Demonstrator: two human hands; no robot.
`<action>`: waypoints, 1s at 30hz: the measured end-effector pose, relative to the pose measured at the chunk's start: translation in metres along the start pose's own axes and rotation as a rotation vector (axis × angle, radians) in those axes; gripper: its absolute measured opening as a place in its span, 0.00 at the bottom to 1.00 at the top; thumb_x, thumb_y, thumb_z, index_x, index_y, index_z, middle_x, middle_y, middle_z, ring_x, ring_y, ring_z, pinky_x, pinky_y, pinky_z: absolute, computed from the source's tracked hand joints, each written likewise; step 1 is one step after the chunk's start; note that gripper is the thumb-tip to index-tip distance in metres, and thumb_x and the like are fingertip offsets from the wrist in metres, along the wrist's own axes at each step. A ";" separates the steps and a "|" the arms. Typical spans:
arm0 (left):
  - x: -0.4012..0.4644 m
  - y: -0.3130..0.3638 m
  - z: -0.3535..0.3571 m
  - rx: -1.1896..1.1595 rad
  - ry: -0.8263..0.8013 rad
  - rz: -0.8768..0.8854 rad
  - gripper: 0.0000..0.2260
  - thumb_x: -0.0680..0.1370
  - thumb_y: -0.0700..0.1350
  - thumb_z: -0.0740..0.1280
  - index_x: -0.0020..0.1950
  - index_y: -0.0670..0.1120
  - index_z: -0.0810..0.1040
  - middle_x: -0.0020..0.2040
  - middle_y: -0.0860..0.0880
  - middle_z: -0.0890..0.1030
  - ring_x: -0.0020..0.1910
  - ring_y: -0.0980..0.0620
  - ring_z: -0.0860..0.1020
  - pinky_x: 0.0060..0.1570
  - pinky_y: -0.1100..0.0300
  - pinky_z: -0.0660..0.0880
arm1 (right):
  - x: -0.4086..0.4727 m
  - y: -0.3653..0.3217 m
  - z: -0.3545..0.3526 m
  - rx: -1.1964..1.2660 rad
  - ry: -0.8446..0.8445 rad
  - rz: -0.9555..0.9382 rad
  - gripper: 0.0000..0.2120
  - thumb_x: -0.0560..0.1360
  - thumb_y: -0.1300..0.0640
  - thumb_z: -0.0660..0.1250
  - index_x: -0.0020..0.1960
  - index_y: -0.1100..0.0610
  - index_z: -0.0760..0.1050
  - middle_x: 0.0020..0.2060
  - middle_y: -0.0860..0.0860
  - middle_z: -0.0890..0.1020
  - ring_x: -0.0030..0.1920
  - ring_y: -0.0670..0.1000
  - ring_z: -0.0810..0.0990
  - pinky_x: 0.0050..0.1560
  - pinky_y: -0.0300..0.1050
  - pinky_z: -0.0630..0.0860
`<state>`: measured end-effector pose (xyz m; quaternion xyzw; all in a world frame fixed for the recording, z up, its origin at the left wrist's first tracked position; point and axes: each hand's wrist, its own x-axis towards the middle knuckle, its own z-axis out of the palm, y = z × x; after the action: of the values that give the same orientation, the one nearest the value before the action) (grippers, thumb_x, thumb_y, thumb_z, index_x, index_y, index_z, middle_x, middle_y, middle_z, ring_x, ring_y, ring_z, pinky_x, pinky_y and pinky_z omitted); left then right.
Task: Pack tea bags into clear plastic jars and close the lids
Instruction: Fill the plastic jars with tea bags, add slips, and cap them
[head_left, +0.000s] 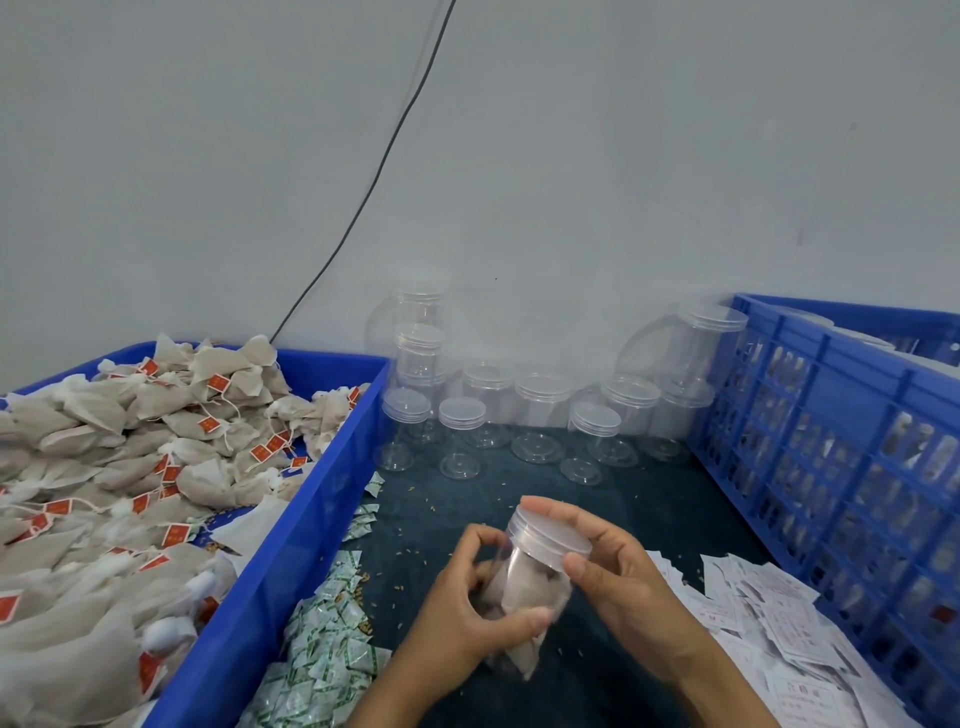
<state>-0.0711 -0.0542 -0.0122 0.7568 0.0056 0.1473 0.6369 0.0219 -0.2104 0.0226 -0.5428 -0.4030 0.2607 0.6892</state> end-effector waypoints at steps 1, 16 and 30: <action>0.000 0.000 0.002 0.030 0.039 0.008 0.29 0.63 0.51 0.78 0.58 0.50 0.69 0.46 0.45 0.84 0.46 0.41 0.82 0.50 0.43 0.77 | 0.001 0.001 0.002 -0.003 0.044 -0.001 0.29 0.68 0.52 0.76 0.66 0.59 0.74 0.62 0.60 0.78 0.63 0.59 0.77 0.61 0.47 0.75; -0.001 -0.001 0.006 0.503 0.249 0.111 0.30 0.58 0.66 0.73 0.55 0.66 0.63 0.46 0.66 0.80 0.41 0.64 0.79 0.43 0.64 0.76 | 0.002 0.013 0.023 -0.118 0.334 0.012 0.29 0.66 0.46 0.72 0.65 0.49 0.72 0.61 0.51 0.76 0.60 0.49 0.78 0.58 0.44 0.76; -0.001 0.000 0.008 0.408 0.251 0.047 0.29 0.58 0.65 0.73 0.55 0.64 0.68 0.44 0.65 0.81 0.40 0.62 0.80 0.47 0.57 0.78 | 0.003 0.014 0.018 0.163 0.314 0.013 0.28 0.68 0.60 0.72 0.67 0.54 0.70 0.59 0.59 0.79 0.57 0.57 0.80 0.56 0.47 0.79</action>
<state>-0.0704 -0.0624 -0.0138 0.8454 0.0967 0.2509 0.4616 0.0090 -0.1947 0.0116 -0.5215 -0.2646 0.2090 0.7838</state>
